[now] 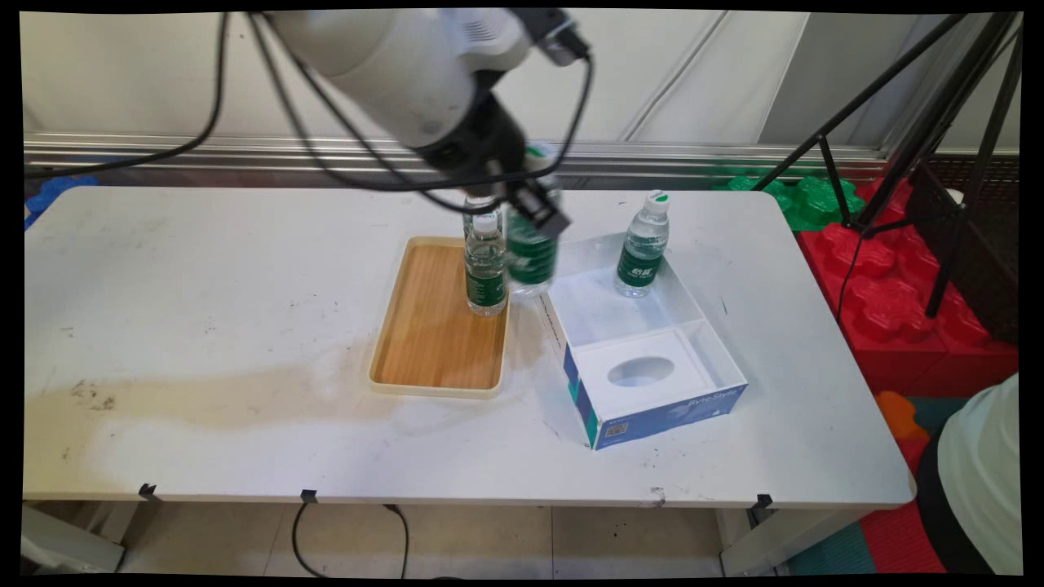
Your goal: Place the picked object on the tray
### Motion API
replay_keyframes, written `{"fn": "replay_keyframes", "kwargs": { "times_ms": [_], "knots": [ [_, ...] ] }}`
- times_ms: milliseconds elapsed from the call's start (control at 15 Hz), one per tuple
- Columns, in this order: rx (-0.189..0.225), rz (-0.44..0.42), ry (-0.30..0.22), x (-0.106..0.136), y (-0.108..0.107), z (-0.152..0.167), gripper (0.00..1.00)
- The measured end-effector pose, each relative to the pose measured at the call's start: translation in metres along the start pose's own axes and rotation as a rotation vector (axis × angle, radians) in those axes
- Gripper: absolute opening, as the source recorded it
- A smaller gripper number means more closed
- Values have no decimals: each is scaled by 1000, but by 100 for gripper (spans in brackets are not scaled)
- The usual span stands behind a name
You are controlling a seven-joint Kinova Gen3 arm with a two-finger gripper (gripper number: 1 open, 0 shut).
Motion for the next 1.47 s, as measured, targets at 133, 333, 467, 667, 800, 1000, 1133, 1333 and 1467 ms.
{"fn": "replay_keyframes", "kwargs": {
  "times_ms": [133, 333, 467, 667, 800, 1000, 1133, 1333, 1467],
  "knots": [
    [3, -1, -21, -15, -5, -10, 0],
    [12, -6, -48, -35, -12, -21, 0],
    [24, -10, -61, -46, -19, -27, 0],
    [53, -20, -68, -59, -33, -30, 0],
    [75, -29, -72, -65, -43, -28, 0],
    [111, -43, -81, -75, -63, -22, 0],
    [135, -51, -90, -82, -77, -13, 0],
    [156, -52, -102, -92, -97, 2, 0],
    [154, -45, -108, -97, -105, 13, 0]
  ]
}}
